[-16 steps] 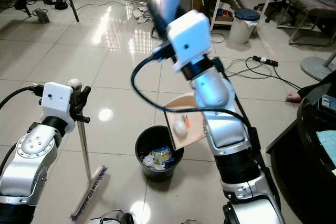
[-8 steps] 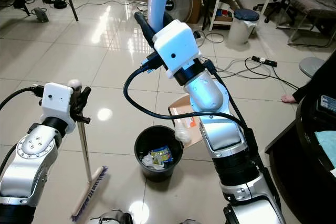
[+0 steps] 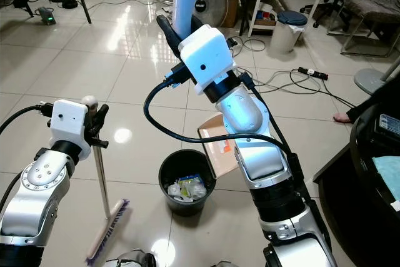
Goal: Sweep floor
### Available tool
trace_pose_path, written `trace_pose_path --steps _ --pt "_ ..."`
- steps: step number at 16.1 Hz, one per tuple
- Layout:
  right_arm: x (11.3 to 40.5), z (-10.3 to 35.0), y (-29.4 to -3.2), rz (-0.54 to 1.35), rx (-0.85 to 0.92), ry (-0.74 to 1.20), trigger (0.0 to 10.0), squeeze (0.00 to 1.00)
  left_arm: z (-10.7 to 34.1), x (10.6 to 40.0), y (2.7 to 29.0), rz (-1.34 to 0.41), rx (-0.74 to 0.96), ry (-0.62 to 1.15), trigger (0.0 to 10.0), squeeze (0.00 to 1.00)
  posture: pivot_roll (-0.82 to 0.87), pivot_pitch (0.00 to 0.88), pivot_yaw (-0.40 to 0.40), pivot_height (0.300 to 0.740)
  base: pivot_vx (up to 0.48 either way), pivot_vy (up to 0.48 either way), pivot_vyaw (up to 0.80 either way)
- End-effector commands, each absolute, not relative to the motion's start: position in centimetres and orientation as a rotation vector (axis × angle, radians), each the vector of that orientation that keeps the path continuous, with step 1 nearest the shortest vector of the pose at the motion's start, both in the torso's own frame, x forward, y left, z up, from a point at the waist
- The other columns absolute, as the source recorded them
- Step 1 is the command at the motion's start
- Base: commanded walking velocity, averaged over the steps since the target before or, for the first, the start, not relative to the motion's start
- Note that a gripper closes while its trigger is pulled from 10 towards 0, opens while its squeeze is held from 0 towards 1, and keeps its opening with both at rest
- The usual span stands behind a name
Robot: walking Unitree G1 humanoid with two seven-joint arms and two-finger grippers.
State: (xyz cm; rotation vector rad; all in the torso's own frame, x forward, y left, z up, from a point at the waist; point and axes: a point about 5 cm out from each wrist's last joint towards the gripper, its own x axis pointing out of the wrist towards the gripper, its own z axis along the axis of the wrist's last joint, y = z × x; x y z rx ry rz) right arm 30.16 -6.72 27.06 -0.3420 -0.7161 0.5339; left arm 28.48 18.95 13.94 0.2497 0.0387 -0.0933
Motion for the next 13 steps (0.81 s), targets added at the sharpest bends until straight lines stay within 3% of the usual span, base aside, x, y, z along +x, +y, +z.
trace_pose_path --steps 1,4,7,13 --pt "30.0 28.0 -6.9 0.52 -0.345 -0.758 10.0 0.0 14.5 28.3 18.7 -0.09 0.269 0.014 10.0 0.0 0.06 0.063 -0.032 0.74 0.0 0.0 0.0" --pt "30.6 31.2 -9.4 0.338 -0.013 -0.75 10.0 0.0 15.6 28.7 18.7 -0.095 0.276 -0.02 10.0 0.0 0.07 0.064 -0.026 0.74 0.0 0.0 0.0" --pt "30.2 33.8 -10.6 0.23 0.11 -0.817 10.0 0.0 16.5 28.9 19.0 -0.092 0.279 -0.036 10.0 0.0 0.08 0.064 -0.025 0.74 0.0 0.0 0.0" --pt "29.9 32.8 -9.2 0.258 0.221 -0.735 10.0 0.0 18.1 29.0 19.6 -0.078 0.312 -0.034 10.0 0.0 0.1 0.064 -0.036 0.74 0.0 0.0 0.8"
